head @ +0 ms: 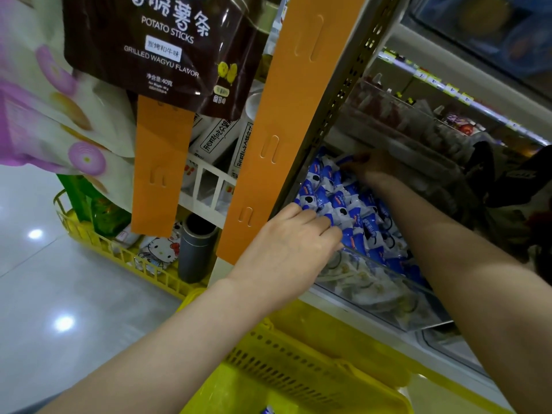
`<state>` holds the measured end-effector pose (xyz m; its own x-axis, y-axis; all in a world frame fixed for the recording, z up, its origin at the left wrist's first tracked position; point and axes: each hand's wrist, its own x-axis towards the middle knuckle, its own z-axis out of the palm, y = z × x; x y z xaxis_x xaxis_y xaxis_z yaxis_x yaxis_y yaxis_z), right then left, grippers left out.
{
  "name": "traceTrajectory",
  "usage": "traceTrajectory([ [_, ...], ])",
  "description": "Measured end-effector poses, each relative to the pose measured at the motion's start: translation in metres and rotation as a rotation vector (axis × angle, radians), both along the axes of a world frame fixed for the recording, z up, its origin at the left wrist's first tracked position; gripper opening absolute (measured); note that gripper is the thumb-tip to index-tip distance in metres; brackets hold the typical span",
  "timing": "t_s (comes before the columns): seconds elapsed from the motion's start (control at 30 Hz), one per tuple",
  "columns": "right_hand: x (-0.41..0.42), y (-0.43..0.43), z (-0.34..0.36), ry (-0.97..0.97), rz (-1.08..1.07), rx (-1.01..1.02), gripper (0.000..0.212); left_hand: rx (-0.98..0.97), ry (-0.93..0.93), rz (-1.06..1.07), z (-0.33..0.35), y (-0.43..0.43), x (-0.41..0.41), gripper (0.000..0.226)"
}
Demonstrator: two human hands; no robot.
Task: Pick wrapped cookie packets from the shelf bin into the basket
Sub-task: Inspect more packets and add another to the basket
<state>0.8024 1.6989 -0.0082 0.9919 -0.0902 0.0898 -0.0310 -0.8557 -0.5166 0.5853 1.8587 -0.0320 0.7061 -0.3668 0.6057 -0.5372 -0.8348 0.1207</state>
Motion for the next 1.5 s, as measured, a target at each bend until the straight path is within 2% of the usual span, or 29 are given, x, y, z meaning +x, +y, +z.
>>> traceTrajectory([
  [0.1, -0.014, -0.002, 0.011, -0.216, -0.079, 0.064, 0.028, 0.022, 0.017, 0.012, 0.001, -0.001, -0.002, 0.015],
  [0.2, -0.044, -0.001, 0.031, -0.347, -0.019, 0.232, 0.030, 0.016, 0.092, 0.014, 0.002, -0.004, -0.007, 0.017],
  [0.3, -0.091, 0.004, 0.046, -0.442, 0.076, 0.325, 0.024, -0.094, 0.139, -0.007, 0.000, -0.007, -0.017, 0.030],
  [0.4, -0.146, 0.010, 0.055, -0.487, 0.147, 0.394, 0.015, -0.274, 0.152, -0.043, 0.003, -0.012, -0.036, 0.031],
  [0.5, -0.200, 0.012, 0.051, -0.418, 0.207, 0.549, 0.019, -0.546, 0.194, 0.023, 0.002, -0.018, -0.060, 0.032],
  [0.57, -0.233, 0.010, 0.042, -0.353, 0.269, 0.617, 0.018, -0.761, 0.294, 0.032, 0.000, -0.022, -0.074, 0.031],
  [0.67, -0.273, 0.006, 0.019, -0.182, 0.321, 0.697, 0.012, -1.132, 0.552, -0.038, 0.000, -0.024, -0.087, 0.018],
  [0.73, -0.290, 0.004, 0.002, -0.023, 0.322, 0.765, 0.017, -1.316, 0.708, -0.068, -0.004, -0.027, -0.092, 0.018],
  [0.83, -0.301, 0.001, -0.016, 0.149, 0.321, 0.812, 0.021, -1.366, 0.791, 0.025, -0.013, -0.033, -0.101, 0.026],
  [0.93, -0.304, -0.004, -0.024, 0.225, 0.313, 0.863, 0.006, -1.279, 0.808, 0.044, -0.023, -0.035, -0.105, 0.023],
  [1.0, -0.304, -0.008, -0.031, 0.236, 0.271, 0.917, 0.007, -1.223, 0.850, 0.008, -0.027, -0.036, -0.105, 0.019],
  [1.07, -0.303, -0.011, -0.039, 0.223, 0.241, 0.910, 0.009, -1.199, 0.876, -0.016, -0.030, -0.038, -0.103, 0.012],
  [1.17, -0.299, -0.013, -0.047, 0.172, 0.265, 0.809, 0.017, -1.195, 0.897, 0.045, -0.036, -0.041, -0.099, 0.021],
  [1.3, -0.297, -0.019, -0.051, 0.026, 0.355, 0.486, 0.010, -1.269, 0.972, 0.068, -0.042, -0.041, -0.093, 0.027],
  [1.4, -0.297, -0.024, -0.049, -0.157, 0.434, 0.231, 0.004, -1.320, 1.035, 0.045, -0.042, -0.042, -0.092, 0.029],
  [1.47, -0.297, -0.026, -0.047, -0.211, 0.447, 0.182, 0.003, -1.347, 1.087, 0.011, -0.040, -0.041, -0.091, 0.027],
  [1.5, -0.296, -0.027, -0.046, -0.198, 0.419, 0.226, 0.004, -1.345, 1.121, -0.007, -0.039, -0.040, -0.091, 0.025],
])
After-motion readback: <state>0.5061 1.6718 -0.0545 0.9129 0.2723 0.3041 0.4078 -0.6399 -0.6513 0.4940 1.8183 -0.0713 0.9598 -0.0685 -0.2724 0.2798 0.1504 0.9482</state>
